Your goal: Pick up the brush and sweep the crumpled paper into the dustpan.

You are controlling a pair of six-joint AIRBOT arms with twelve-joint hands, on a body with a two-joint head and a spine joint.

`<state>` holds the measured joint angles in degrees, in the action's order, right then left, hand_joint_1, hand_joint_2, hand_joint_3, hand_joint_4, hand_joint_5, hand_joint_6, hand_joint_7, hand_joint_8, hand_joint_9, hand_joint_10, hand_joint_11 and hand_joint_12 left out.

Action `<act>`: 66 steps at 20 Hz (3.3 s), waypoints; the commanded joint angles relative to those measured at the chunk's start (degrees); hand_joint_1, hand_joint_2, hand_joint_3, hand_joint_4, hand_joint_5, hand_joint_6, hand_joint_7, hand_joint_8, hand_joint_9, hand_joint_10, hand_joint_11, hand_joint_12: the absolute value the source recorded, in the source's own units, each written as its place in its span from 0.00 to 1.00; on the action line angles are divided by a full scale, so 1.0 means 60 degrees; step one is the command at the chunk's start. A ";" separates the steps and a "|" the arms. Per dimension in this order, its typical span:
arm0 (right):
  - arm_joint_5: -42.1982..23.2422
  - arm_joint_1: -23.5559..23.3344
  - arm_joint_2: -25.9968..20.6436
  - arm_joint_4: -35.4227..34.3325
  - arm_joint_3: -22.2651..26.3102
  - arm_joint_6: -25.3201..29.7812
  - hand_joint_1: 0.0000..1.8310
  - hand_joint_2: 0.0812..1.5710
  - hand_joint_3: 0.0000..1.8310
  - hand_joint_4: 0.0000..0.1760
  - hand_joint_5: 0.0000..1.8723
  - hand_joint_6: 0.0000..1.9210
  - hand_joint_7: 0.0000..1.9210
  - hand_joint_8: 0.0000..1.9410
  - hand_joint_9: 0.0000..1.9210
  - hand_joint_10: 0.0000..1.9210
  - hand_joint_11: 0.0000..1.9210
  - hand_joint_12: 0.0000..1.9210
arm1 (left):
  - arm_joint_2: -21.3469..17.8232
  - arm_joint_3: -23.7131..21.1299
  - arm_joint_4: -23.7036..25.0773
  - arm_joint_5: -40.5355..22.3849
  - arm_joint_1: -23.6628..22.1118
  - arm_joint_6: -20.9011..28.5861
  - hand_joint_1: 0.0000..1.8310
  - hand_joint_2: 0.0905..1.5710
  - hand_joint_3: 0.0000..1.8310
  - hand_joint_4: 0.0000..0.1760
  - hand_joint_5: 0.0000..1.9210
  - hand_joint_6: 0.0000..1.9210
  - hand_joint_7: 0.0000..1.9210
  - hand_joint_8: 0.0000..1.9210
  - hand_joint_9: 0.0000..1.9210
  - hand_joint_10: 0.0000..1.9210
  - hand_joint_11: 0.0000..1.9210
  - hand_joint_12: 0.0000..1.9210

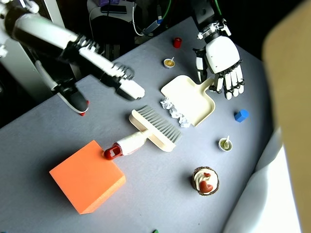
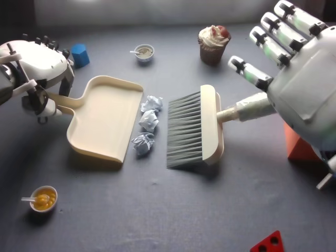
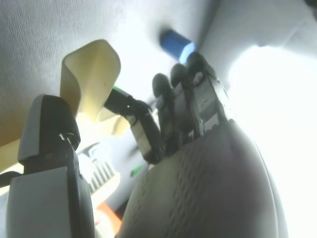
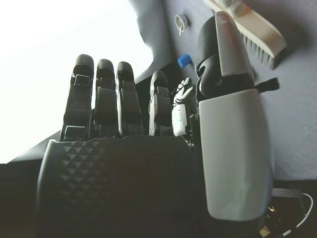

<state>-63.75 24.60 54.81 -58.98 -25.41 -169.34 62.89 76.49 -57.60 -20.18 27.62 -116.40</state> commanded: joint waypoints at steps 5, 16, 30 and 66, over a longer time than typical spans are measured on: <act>-0.2866 0.0685 0.0742 0.1866 -0.0541 -0.0354 0.62 0.61 0.00 0.00 0.10 0.00 0.11 0.00 0.10 0.01 0.12 0.02 | 0.0435 0.0611 0.0983 -0.0512 -0.0032 0.0741 0.61 0.70 0.00 0.00 0.50 0.52 0.18 0.00 0.12 0.00 0.08 0.04; -0.4019 0.0889 0.2208 0.2046 -0.1197 -0.0149 0.63 0.62 0.00 0.00 0.12 0.00 0.11 0.00 0.11 0.00 0.12 0.01 | 0.0562 0.0890 0.1302 -0.0370 -0.0234 0.0844 0.61 0.70 0.00 0.00 0.50 0.52 0.19 0.00 0.13 0.00 0.09 0.04; -0.5186 0.1496 0.4001 0.1717 -0.2678 0.0633 0.60 0.59 0.00 0.00 0.11 0.00 0.09 0.00 0.09 0.00 0.12 0.01 | 0.0718 0.1249 0.1541 -0.0081 -0.0680 0.0849 0.61 0.70 0.00 0.00 0.50 0.52 0.17 0.00 0.11 0.00 0.06 0.03; -0.5471 0.1645 0.5982 0.0485 -0.5401 0.1942 0.59 0.58 0.00 0.00 0.08 0.00 0.05 0.00 0.06 0.00 0.08 0.01 | 0.0094 0.0343 0.1014 -0.0530 -0.0243 0.0853 0.61 0.70 0.00 0.00 0.50 0.53 0.17 0.00 0.11 0.00 0.06 0.04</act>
<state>-92.71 34.54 90.96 -61.34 -57.87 -157.49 64.05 78.50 -52.60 -17.87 26.44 -111.07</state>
